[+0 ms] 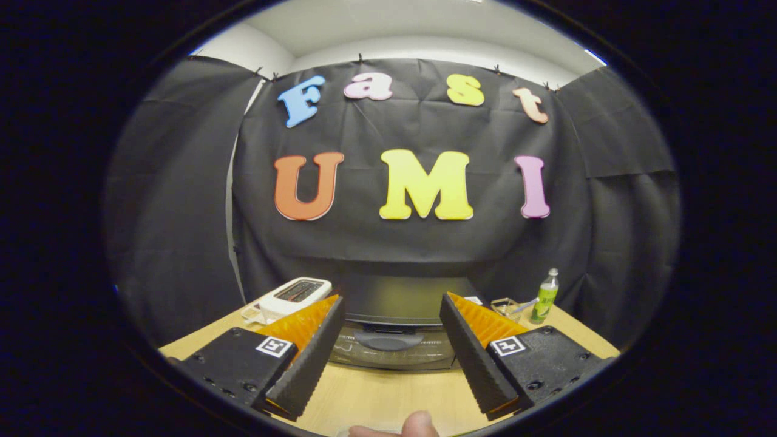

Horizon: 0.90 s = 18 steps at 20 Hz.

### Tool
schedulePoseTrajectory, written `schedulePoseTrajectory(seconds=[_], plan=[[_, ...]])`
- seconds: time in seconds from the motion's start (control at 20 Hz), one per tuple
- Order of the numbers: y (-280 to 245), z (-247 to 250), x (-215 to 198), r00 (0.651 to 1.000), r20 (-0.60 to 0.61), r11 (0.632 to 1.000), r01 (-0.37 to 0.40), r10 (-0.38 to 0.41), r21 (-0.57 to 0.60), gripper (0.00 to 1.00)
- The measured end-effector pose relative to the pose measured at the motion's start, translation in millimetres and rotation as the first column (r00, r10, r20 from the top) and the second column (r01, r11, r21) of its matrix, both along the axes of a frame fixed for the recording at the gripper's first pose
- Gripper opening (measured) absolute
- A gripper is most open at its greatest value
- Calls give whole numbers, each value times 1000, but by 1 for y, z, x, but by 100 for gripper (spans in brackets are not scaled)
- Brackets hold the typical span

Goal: Open the toaster oven, put the food inside, and close the toaster oven door.

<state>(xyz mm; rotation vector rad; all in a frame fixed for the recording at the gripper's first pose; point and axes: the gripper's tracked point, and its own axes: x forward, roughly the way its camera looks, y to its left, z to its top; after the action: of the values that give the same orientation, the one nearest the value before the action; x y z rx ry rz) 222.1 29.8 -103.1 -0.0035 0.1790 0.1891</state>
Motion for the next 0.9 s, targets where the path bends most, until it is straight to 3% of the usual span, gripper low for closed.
schedulePoseTrajectory(seconds=[0.2,0.4,0.9], plan=[[8,-58,52,995,-90,999,30,-33,-36,100],[15,-95,76,989,-145,999,30,-36,-41,100],[15,-105,79,991,-126,999,37,-38,-10,100]])
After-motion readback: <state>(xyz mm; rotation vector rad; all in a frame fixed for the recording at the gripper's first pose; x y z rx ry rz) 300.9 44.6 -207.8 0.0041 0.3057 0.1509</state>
